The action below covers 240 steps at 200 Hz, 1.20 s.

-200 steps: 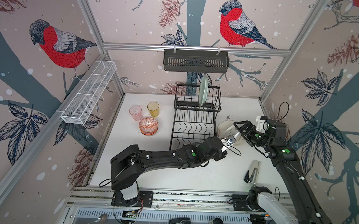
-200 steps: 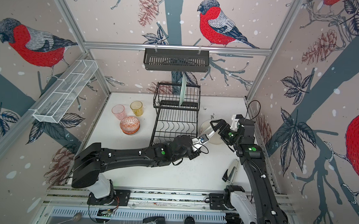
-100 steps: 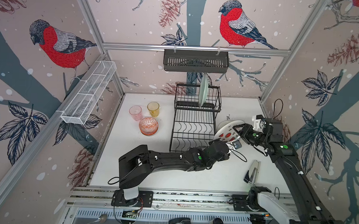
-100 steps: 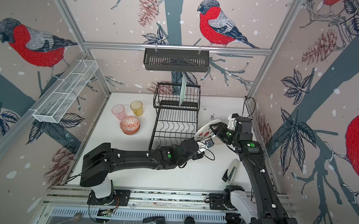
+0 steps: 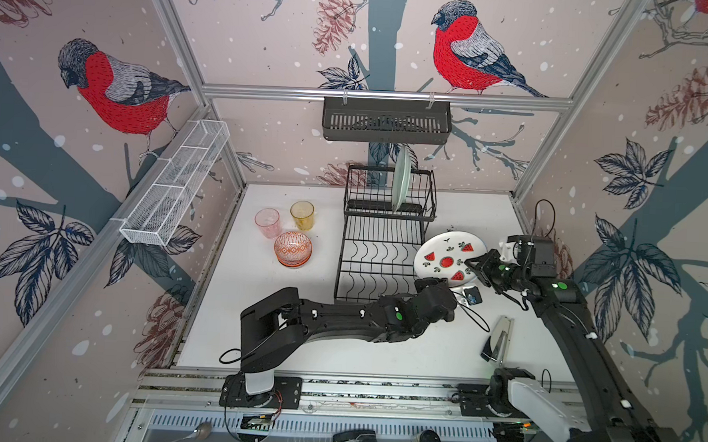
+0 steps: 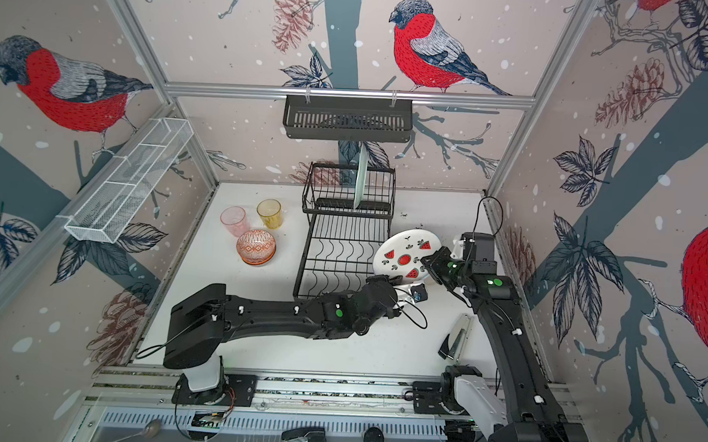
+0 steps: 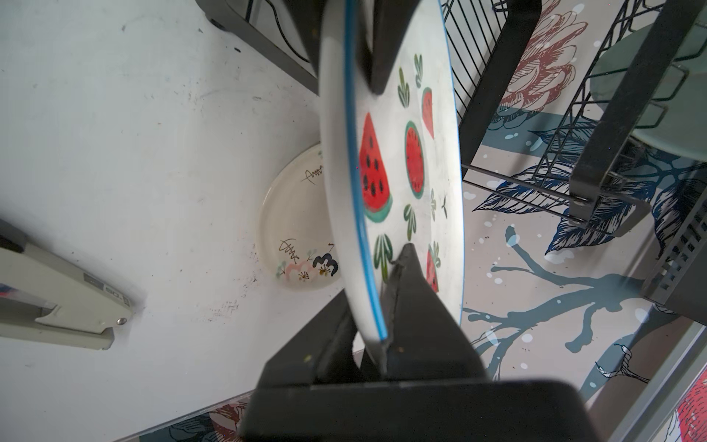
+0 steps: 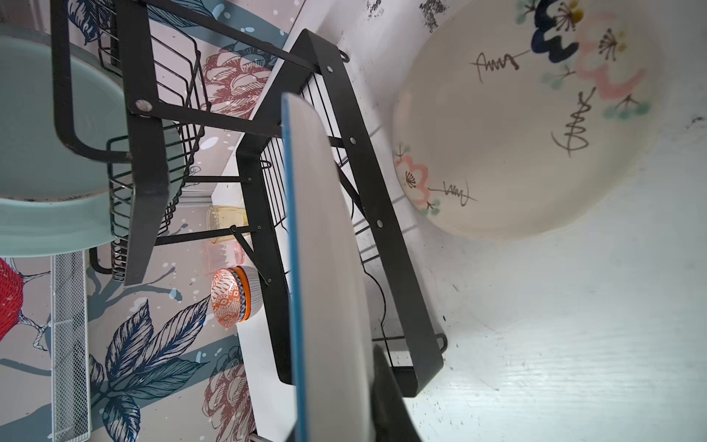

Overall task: Unload the mixed dishes from the dish rack
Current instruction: 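Grasp the plate rim with the right gripper while the left gripper releases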

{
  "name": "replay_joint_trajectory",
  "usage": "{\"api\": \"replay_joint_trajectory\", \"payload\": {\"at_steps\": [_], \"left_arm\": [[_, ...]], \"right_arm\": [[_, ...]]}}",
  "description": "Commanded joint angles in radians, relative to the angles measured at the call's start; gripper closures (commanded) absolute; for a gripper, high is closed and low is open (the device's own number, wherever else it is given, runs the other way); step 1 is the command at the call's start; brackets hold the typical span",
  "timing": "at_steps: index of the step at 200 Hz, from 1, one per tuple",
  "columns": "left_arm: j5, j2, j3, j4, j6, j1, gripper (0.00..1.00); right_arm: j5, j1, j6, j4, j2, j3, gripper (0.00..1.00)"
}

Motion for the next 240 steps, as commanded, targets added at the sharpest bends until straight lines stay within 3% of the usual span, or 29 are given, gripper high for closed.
{"api": "replay_joint_trajectory", "payload": {"at_steps": [1, 6, 21, 29, 54, 81, 175, 240], "left_arm": [[0.002, -0.023, -0.003, 0.243, -0.128, 0.001, 0.80], [-0.004, -0.026, -0.007, 0.251, -0.123, -0.001, 0.71], [-0.008, -0.034, -0.024, 0.270, -0.117, -0.001, 0.69], [-0.006, -0.040, -0.031, 0.279, -0.119, 0.000, 0.63], [-0.016, -0.053, -0.056, 0.316, -0.135, -0.001, 0.25], [-0.020, -0.064, -0.091, 0.361, -0.142, -0.001, 0.03], [0.002, -0.088, -0.131, 0.402, -0.192, 0.000, 0.02], [-0.002, -0.111, -0.152, 0.417, -0.203, -0.001, 0.02]], "right_arm": [[-0.072, -0.013, -0.099, 0.089, -0.011, 0.003, 1.00], [-0.074, -0.018, -0.094, 0.091, -0.012, 0.002, 1.00], [-0.096, -0.031, -0.078, 0.113, -0.014, -0.007, 1.00], [-0.111, -0.037, -0.070, 0.125, -0.015, -0.011, 1.00], [-0.117, -0.048, -0.061, 0.139, -0.007, -0.014, 1.00], [-0.114, -0.071, -0.051, 0.145, 0.003, -0.021, 1.00], [-0.032, -0.132, -0.069, 0.146, -0.009, -0.021, 1.00], [0.104, -0.209, -0.107, 0.166, 0.004, -0.060, 1.00]]}}
